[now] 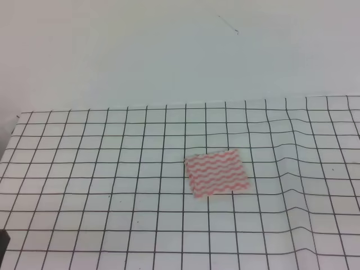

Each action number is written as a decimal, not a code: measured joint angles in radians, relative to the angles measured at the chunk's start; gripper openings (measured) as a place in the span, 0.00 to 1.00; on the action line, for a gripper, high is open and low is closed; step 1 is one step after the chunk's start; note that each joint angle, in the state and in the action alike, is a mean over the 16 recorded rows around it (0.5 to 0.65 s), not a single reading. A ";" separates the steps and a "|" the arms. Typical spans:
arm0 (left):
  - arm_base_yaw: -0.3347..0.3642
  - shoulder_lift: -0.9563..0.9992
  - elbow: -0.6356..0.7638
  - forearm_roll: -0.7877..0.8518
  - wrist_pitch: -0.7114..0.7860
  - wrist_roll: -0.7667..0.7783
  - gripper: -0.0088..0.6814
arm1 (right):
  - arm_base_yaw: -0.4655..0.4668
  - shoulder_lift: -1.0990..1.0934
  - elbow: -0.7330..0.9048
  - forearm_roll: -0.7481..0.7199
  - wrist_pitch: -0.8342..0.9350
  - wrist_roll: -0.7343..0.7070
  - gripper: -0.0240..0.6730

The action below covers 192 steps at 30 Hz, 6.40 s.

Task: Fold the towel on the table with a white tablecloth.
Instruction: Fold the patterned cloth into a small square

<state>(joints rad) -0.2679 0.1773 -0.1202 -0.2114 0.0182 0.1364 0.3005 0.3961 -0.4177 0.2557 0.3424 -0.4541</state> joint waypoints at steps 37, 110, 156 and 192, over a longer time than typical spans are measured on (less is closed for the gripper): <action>0.220 -0.196 0.123 0.022 0.303 -0.044 0.01 | -0.001 0.000 0.000 -0.017 0.000 -0.021 0.03; 0.220 -0.192 0.123 0.024 0.303 -0.038 0.01 | -0.499 -0.417 0.451 -0.119 -0.008 0.258 0.03; 0.220 -0.192 0.123 0.024 0.303 -0.038 0.01 | -0.390 -0.426 0.449 -0.389 -0.014 0.549 0.03; 0.220 -0.190 0.123 0.024 0.304 -0.038 0.01 | -0.390 -0.419 0.449 -0.389 -0.014 0.547 0.03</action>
<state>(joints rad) -0.0477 -0.0128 0.0024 -0.1877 0.3226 0.0984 -0.0897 -0.0234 0.0312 -0.1330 0.3281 0.0934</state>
